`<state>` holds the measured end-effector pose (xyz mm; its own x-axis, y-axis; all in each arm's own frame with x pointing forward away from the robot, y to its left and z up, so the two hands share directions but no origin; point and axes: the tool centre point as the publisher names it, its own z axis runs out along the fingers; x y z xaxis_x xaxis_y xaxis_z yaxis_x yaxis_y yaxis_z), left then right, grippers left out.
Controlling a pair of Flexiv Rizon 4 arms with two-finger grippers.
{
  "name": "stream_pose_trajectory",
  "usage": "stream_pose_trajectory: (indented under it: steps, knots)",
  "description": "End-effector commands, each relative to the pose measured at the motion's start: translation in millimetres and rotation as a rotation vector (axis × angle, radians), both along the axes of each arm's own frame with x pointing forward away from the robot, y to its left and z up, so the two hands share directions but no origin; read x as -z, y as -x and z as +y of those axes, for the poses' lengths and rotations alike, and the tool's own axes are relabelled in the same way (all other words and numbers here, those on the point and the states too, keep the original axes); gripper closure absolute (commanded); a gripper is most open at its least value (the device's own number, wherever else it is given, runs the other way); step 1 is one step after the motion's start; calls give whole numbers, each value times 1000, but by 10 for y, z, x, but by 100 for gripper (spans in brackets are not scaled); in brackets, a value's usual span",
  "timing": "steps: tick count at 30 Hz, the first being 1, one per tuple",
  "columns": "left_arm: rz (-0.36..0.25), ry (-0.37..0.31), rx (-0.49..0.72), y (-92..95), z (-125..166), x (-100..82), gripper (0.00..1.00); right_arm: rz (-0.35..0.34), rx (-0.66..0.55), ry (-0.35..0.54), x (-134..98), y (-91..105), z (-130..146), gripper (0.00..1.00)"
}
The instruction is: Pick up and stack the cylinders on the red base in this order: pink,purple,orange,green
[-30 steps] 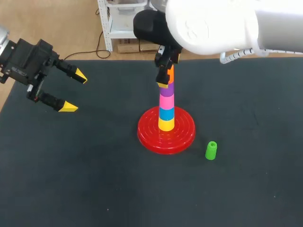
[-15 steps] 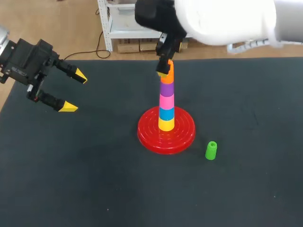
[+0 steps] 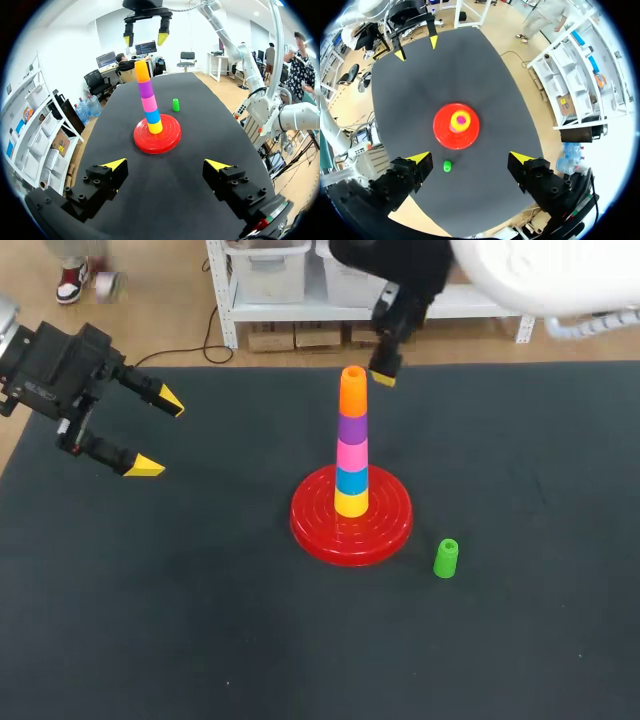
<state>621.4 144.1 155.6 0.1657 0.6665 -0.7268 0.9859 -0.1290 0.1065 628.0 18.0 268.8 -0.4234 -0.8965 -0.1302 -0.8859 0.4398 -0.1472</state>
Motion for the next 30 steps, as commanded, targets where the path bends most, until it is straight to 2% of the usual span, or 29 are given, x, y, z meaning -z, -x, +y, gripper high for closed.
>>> stream_pose_trajectory:
  steps: [1,10,21,25,30]
  knots:
    - [0,1,2,-10,5,9,0,-37,10,-28,43,213,-183,0]
    - [0,1,2,-10,5,9,0,0,53,-42,273,476,-440,0]
    - [0,1,2,-10,5,9,0,66,102,-64,887,777,-541,0]
    - [0,1,2,-10,5,9,0,80,131,-17,1092,889,-554,0]
    - [0,1,2,-10,5,9,0,117,150,-3,1323,1048,-581,0]
